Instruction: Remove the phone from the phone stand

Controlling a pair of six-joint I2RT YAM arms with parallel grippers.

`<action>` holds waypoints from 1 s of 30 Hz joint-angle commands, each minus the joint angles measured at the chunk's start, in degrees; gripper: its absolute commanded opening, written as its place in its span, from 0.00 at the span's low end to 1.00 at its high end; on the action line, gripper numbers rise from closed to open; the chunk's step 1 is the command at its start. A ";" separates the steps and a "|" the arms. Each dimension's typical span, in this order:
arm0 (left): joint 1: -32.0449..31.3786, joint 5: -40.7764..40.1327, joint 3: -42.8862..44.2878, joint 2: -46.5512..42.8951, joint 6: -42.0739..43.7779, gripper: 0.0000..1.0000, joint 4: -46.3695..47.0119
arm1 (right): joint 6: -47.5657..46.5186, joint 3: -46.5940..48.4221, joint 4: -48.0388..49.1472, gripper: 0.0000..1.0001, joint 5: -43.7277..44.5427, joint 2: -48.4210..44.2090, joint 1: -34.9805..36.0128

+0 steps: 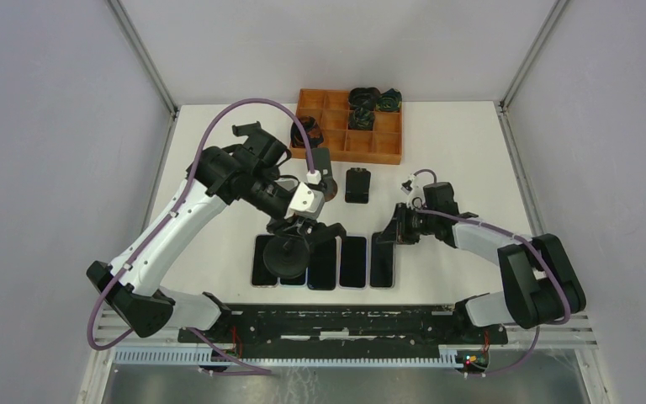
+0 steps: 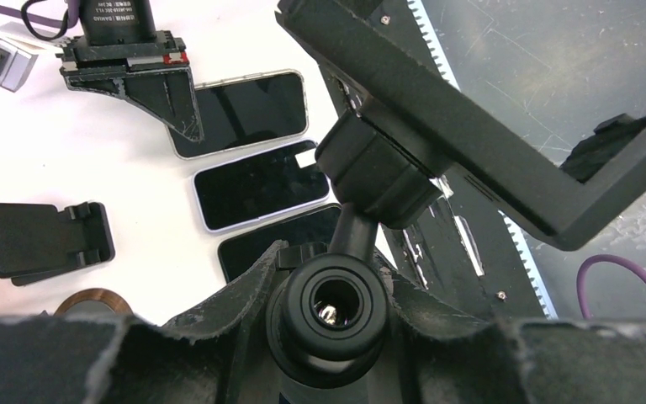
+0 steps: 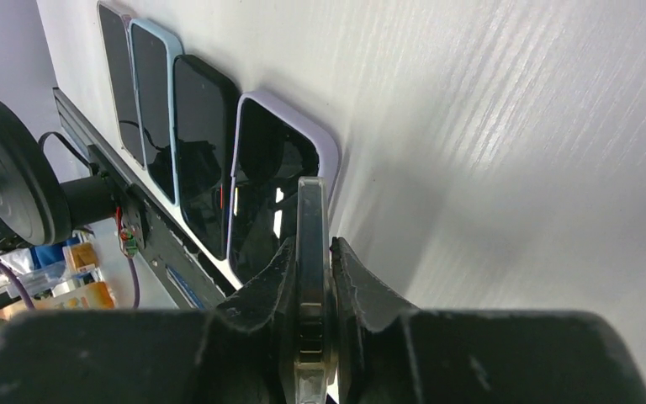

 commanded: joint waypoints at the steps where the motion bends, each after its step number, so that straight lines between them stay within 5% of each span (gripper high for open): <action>1: -0.08 2.04 2.31 -1.72 -1.99 0.02 3.76 | -0.84 0.77 6.05 0.15 4.88 1.15 -0.08; 4: -0.08 2.12 1.88 -1.62 -3.34 0.02 5.28 | -1.56 1.53 5.26 0.42 8.65 0.21 -0.06; 9: -0.08 2.19 1.04 -1.12 -4.39 0.02 6.45 | -1.88 3.23 3.34 0.66 14.00 -4.82 -0.08; 16: -0.08 2.81 0.91 -0.09 -4.56 0.02 6.57 | -1.73 8.16 3.34 0.81 11.71 -17.84 -0.07; 24: -0.08 2.52 0.68 0.61 -4.29 0.02 6.57 | 5.86 13.02 17.66 0.98 -6.88 -29.75 1.12; 30: -0.08 2.74 0.62 1.16 -4.42 0.02 6.61 | 1.86 19.28 15.38 0.98 -9.51 -30.12 10.49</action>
